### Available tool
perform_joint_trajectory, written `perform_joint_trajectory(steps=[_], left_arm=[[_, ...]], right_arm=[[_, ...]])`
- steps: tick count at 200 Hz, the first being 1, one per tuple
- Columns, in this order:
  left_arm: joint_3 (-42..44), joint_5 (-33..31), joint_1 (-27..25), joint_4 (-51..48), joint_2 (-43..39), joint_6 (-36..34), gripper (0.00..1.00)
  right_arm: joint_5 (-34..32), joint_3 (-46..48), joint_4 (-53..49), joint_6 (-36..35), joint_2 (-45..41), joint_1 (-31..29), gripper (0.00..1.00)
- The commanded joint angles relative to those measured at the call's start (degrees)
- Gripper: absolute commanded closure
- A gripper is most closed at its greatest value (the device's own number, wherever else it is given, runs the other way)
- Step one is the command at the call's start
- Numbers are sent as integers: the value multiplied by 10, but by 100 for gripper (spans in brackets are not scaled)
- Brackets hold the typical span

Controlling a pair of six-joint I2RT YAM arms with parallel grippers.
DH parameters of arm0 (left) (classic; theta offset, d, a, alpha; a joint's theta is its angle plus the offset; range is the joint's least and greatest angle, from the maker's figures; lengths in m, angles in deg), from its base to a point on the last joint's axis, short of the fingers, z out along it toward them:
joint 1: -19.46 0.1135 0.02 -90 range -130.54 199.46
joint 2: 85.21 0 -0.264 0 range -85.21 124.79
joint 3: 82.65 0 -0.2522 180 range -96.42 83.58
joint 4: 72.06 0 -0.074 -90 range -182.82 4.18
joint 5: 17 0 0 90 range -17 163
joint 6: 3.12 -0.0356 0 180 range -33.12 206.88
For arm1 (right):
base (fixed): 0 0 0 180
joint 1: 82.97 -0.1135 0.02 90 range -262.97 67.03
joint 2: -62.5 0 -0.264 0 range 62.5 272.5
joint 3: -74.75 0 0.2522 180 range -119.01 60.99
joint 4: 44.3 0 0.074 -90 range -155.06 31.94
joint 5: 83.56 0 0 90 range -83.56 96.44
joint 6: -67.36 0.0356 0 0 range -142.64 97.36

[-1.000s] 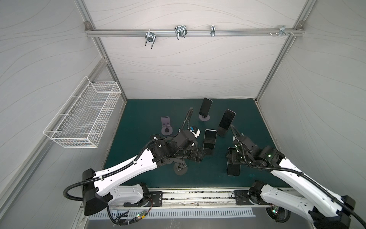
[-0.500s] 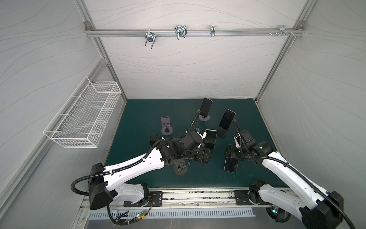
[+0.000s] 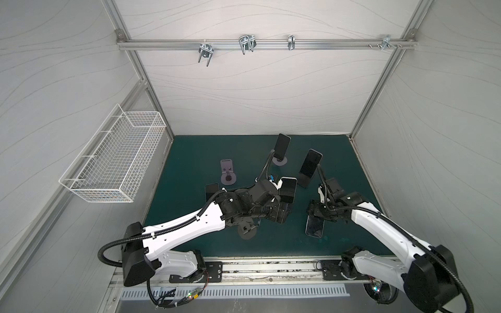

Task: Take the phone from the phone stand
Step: 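Lower the mint phone flat onto the table with the right gripper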

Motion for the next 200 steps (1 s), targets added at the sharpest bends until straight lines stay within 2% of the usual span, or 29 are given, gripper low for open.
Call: perform_joint_trajectory(steps=[1,105,200], left_arm=[[-27,-12,-3,27,2,11,16],[-12,-22,-3,17,-11,18,15],[-7,-22,-3,13,-13,23,15]], right_arm=[[18,-2,14,-7,12,9,44],[46,-3,22,-24,60,43,42],[27,-22,31,-70,121,73,39]])
